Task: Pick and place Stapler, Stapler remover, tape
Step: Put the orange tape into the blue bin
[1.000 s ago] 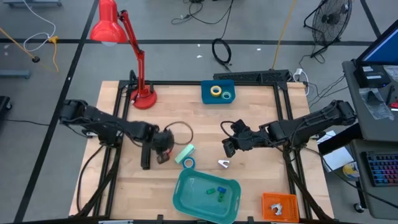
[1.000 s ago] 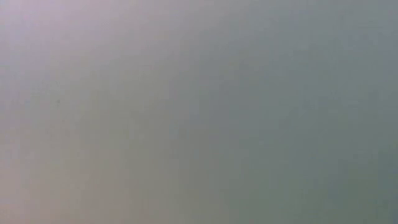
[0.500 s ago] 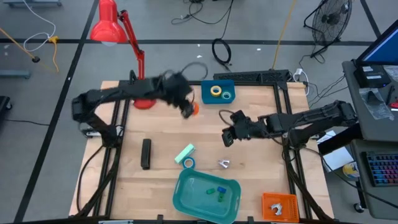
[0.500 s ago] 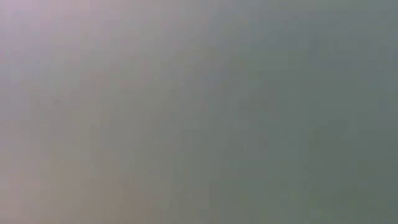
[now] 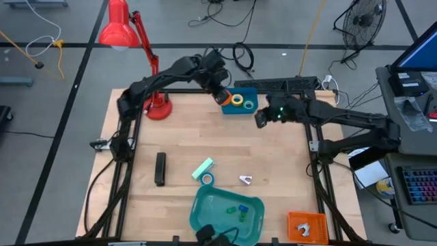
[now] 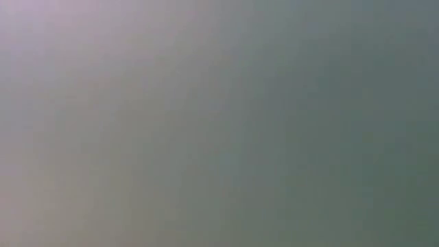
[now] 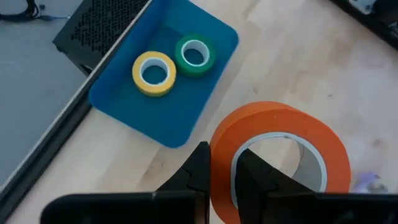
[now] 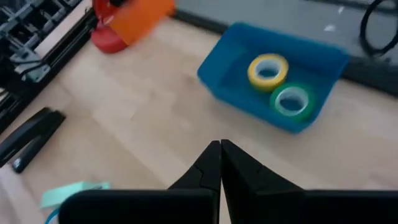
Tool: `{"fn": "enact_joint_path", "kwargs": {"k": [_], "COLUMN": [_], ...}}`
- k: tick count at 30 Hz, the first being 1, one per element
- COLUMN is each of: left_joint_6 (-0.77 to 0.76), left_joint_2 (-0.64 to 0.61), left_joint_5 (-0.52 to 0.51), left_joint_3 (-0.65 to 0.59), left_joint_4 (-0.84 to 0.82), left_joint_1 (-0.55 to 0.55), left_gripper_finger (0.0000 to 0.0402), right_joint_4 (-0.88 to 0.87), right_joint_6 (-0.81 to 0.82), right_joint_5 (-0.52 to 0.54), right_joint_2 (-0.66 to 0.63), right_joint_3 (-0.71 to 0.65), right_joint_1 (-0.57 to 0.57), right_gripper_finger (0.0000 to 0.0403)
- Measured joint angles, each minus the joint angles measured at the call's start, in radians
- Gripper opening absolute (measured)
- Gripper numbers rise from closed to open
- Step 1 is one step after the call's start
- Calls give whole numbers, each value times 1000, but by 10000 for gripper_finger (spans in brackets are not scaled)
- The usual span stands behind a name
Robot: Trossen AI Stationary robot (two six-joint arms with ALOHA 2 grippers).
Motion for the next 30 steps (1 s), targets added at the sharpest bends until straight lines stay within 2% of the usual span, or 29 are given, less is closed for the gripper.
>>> {"fn": "enact_joint_path", "kwargs": {"k": [4,11,18,21,27,30], "left_joint_6": [33,45,105,74,43,68], "left_joint_2": [84,171,178,178,171,152], "left_joint_5": [9,99,201,250,265,261], "left_joint_3": [81,151,153,153,153,153], "left_joint_4": [-29,-65,-13,26,41,-6], "left_joint_1": [15,54,99,139,199,200], "left_gripper_finger": [37,37,37,37,37,37], "right_joint_4": [1,1,15,28,11,-9], "right_joint_6": [-54,-94,-96,-96,-123,-122], "right_joint_5": [-1,-3,-25,-27,-105,-84], "right_joint_2": [-11,-5,1,10,82,144], "right_joint_3": [0,0,0,0,0,0], "right_joint_1": [-55,-110,-158,-185,-264,-289], "right_gripper_finger": [0,0,0,0,0,0]}}
